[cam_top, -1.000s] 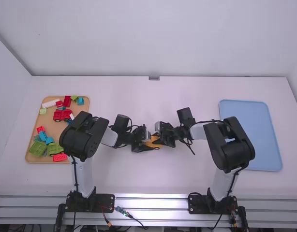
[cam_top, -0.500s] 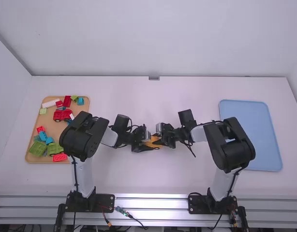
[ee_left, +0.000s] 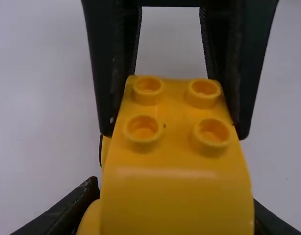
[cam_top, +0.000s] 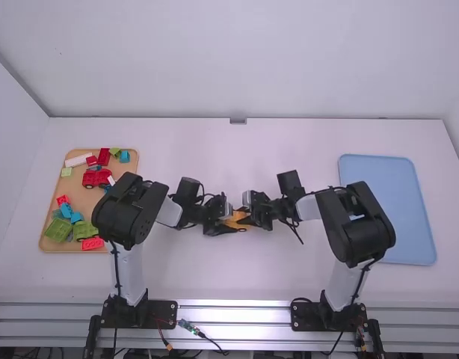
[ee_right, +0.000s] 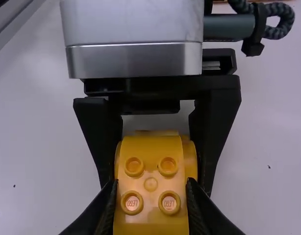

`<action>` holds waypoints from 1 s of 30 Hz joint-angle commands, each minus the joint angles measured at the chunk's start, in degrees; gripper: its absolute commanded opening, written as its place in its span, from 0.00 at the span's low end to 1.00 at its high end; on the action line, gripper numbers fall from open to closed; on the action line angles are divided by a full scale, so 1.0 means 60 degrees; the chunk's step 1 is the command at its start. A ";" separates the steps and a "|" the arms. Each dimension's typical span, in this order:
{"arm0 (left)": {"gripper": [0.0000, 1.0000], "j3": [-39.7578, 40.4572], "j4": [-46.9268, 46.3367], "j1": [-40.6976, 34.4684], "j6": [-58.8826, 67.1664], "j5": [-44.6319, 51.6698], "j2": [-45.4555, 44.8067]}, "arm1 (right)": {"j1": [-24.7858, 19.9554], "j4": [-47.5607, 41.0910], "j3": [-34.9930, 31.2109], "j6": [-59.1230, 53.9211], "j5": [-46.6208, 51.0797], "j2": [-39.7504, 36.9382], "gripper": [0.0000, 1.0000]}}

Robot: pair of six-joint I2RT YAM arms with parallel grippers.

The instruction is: Assemble lego blocks to make yellow taxi

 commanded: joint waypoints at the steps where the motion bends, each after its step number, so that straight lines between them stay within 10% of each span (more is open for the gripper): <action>1: 0.06 -0.0073 -0.0219 -0.0080 -0.0503 -0.0998 0.0430 | 0.0215 -0.0317 -0.0375 0.0029 0.0433 0.0255 0.00; 30: 0.06 -0.0084 -0.0288 -0.0080 -0.0503 -0.0998 0.0430 | 0.0994 -0.0506 0.0127 0.1035 0.2361 0.0255 0.00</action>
